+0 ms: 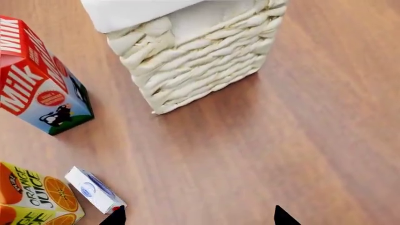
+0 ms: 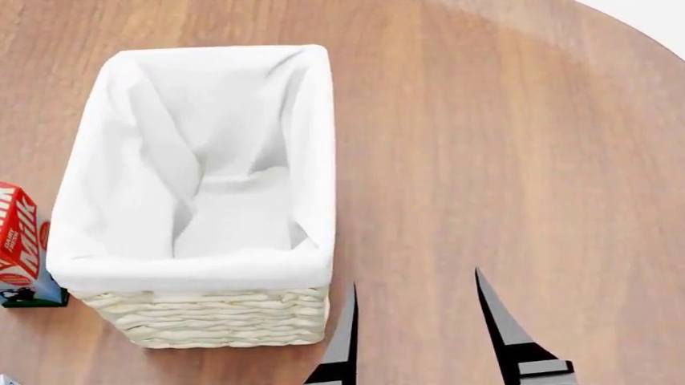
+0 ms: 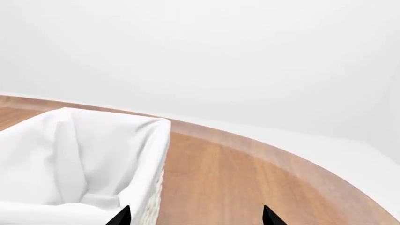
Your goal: Pick up the tomato sauce, and put it in the basket.
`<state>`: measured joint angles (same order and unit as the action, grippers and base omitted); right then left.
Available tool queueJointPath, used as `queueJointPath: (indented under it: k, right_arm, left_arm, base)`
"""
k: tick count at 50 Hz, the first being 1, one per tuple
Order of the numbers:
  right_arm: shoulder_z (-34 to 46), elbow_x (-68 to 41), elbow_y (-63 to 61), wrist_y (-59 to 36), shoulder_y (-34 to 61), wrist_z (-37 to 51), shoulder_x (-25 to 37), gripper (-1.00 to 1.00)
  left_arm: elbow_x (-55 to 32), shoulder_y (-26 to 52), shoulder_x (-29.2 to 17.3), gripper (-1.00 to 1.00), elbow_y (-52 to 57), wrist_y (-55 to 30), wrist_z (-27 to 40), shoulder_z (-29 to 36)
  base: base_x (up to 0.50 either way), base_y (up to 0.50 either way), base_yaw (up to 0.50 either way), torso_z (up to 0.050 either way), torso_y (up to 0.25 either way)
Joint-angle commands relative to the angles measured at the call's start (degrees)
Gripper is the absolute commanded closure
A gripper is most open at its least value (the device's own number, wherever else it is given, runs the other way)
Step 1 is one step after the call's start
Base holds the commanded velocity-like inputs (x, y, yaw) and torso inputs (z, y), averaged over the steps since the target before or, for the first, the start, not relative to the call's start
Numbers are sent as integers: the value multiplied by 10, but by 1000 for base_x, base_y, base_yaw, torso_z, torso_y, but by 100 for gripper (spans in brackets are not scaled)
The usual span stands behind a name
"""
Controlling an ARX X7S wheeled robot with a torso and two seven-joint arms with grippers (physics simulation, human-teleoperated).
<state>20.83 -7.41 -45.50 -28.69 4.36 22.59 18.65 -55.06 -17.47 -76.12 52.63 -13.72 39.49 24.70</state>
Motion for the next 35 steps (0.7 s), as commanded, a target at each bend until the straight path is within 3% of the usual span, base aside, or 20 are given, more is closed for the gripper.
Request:
queueJointPath:
  k: [1,18,35]
  right_arm:
    - [3,-1,0,-1,2,2,1,-100]
    - [5,-3,2,1,3,5,3,-100]
    - [8,-5,3,3,4,7,6,-100]
  left_arm:
    - [-28,6,5,-100,-7,-10,-1,4]
    - [-73,10,19,-100,-19,-20,-18,16]
    - [-14,0,63,-100,-25,-62,-26,63]
  base:
    - [0,0,0,0,0]
    - [0,0,0,0,0]
    - [0,0,0,0,0]
